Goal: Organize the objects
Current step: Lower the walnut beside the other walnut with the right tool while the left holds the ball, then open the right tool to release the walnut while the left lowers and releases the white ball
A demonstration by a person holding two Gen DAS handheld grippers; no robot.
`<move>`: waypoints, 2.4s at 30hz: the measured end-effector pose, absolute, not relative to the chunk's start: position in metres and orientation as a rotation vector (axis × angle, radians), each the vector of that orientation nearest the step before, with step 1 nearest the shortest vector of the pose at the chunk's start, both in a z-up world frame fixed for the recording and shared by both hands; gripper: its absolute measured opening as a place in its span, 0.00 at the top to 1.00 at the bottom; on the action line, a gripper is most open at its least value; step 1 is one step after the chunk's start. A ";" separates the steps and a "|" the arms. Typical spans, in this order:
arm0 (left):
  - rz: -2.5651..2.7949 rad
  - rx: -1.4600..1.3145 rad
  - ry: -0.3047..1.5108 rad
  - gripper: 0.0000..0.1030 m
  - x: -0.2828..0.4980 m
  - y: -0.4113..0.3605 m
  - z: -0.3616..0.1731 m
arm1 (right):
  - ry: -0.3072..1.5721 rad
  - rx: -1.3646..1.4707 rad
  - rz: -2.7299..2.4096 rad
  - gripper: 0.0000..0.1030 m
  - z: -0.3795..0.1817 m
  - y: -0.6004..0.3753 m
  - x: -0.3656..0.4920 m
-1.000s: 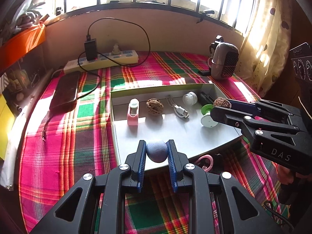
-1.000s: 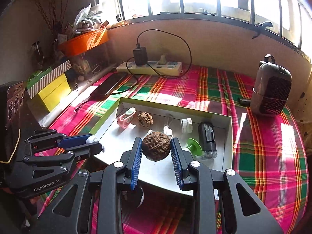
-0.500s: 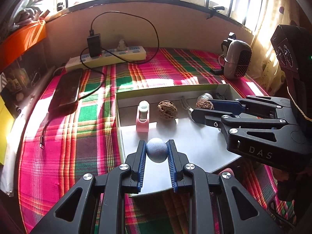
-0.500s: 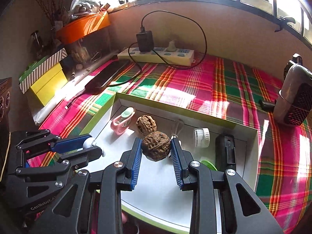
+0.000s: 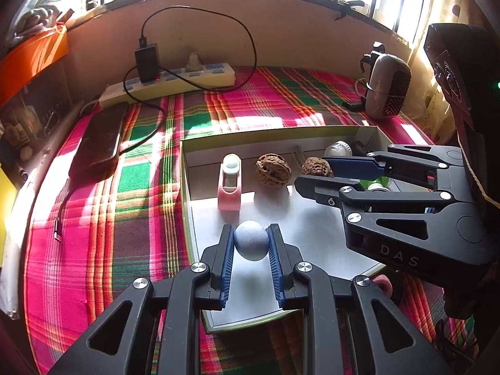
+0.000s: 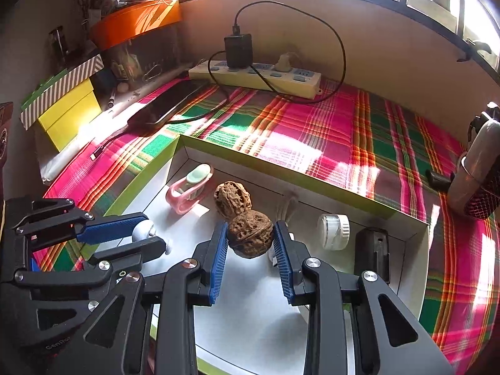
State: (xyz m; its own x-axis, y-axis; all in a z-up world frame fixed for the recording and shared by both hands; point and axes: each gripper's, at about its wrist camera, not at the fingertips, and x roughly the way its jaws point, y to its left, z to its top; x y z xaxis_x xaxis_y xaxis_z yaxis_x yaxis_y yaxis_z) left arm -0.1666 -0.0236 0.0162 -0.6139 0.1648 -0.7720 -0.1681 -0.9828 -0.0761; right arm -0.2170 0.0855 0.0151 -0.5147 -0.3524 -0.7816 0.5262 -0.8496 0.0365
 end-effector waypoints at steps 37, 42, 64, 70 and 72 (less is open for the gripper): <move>2.659 -1.289 0.093 0.80 -0.172 -0.015 0.011 | 0.430 1.156 -2.345 0.70 0.000 0.070 -0.220; 2.655 -1.291 0.097 0.80 -0.173 -0.014 0.011 | 0.435 1.154 -2.349 0.69 0.000 0.071 -0.220; 2.661 -1.285 0.093 0.73 -0.167 -0.014 0.016 | 0.442 1.121 -2.379 0.60 0.010 0.074 -0.213; 2.664 -1.276 0.082 0.73 -0.162 -0.016 0.019 | 0.440 1.108 -2.389 0.54 0.014 0.074 -0.208; 2.664 -1.271 0.081 0.73 -0.160 -0.016 0.020 | 0.432 1.109 -2.389 0.53 0.015 0.075 -0.206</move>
State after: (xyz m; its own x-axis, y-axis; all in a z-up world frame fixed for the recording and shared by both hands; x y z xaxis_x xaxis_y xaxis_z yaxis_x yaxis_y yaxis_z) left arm -0.1601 -0.0163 0.0199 -0.6150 0.1460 -0.7749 -0.1927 -0.9807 -0.0319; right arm -0.2061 0.0748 0.0150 -0.5643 -0.2800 -0.7766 0.5344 -0.8409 -0.0852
